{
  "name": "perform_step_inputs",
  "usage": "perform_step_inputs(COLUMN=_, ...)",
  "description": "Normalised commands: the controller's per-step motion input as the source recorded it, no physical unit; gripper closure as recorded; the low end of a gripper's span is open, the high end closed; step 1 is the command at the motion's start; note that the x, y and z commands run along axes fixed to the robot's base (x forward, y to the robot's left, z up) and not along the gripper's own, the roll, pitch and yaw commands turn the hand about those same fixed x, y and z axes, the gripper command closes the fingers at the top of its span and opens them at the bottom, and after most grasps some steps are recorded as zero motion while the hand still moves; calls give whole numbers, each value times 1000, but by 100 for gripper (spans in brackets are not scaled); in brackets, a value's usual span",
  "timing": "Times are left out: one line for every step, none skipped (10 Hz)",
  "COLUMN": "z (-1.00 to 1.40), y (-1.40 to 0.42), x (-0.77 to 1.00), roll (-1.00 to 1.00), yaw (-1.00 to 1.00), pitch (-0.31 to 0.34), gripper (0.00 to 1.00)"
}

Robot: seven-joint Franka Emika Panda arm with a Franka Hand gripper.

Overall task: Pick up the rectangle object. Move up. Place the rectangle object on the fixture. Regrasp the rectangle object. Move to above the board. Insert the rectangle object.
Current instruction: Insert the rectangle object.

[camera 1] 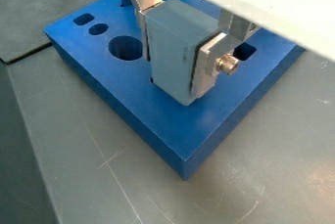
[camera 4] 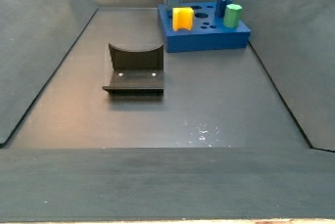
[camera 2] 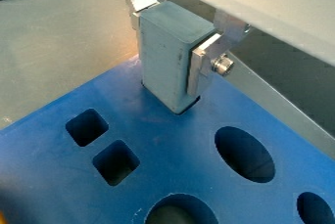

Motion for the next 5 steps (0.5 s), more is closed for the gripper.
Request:
perform_step_inputs(z=-1000, y=-109, x=20, roll=80, yaw=0, pitch=-17, gripper=100)
perform_step_inputs(z=-517, y=40, x=197, roll=0, yaw=9, pitch=49, gripper=100)
perform_step_inputs(z=0, y=0, x=31, roll=0, yaw=0, pitch=3, gripper=100)
perform_step_inputs(z=0, y=0, x=66, roll=0, yaw=-6, pitch=66, gripper=100)
perform_step_inputs(z=0, y=-323, x=11, roll=337, yaw=74, pitch=0, gripper=100)
